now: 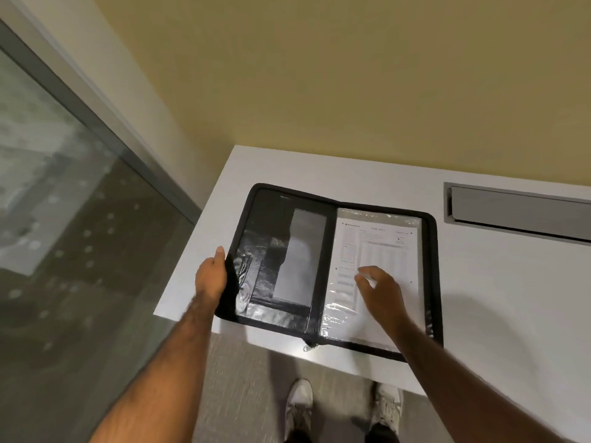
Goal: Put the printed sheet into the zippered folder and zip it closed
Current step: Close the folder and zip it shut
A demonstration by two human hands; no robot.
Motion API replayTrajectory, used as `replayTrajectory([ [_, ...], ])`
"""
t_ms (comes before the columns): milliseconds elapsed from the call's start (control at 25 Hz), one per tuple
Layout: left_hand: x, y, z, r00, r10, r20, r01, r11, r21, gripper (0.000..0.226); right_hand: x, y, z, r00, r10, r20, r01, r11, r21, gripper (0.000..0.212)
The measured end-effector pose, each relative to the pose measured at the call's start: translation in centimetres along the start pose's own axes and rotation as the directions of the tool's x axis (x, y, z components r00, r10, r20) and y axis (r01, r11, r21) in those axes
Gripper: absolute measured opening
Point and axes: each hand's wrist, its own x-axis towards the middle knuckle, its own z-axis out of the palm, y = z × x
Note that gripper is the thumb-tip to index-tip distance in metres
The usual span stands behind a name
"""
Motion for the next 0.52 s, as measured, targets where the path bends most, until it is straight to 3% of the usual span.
replayTrajectory([
  [120, -2.1, 1.0, -2.9, 0.982, 0.089, 0.165, -0.050, 0.972, -0.227, 0.069, -1.7, -3.6, 3.5, 0.999, 0.020, 0.049, -0.027, 0.987, 0.156, 0.040],
  [240, -4.4, 2.2, -5.0, 0.912, 0.197, 0.359, -0.036, 0.912, -0.409, 0.078, -3.0, -6.7, 5.6, 0.996, 0.009, 0.092, -0.035, 0.956, 0.292, 0.049],
  [400, -7.9, 3.5, -4.8, 0.782, 0.357, 0.511, -0.004, 0.823, -0.568, 0.083, -4.7, -10.4, 6.2, 0.990, 0.040, 0.137, -0.094, 0.905, 0.416, 0.062],
  [520, -11.3, 4.5, -3.1, 0.657, 0.481, 0.580, 0.125, 0.689, -0.714, 0.089, -6.0, -11.9, 5.0, 0.989, 0.008, 0.146, -0.077, 0.878, 0.472, 0.063],
])
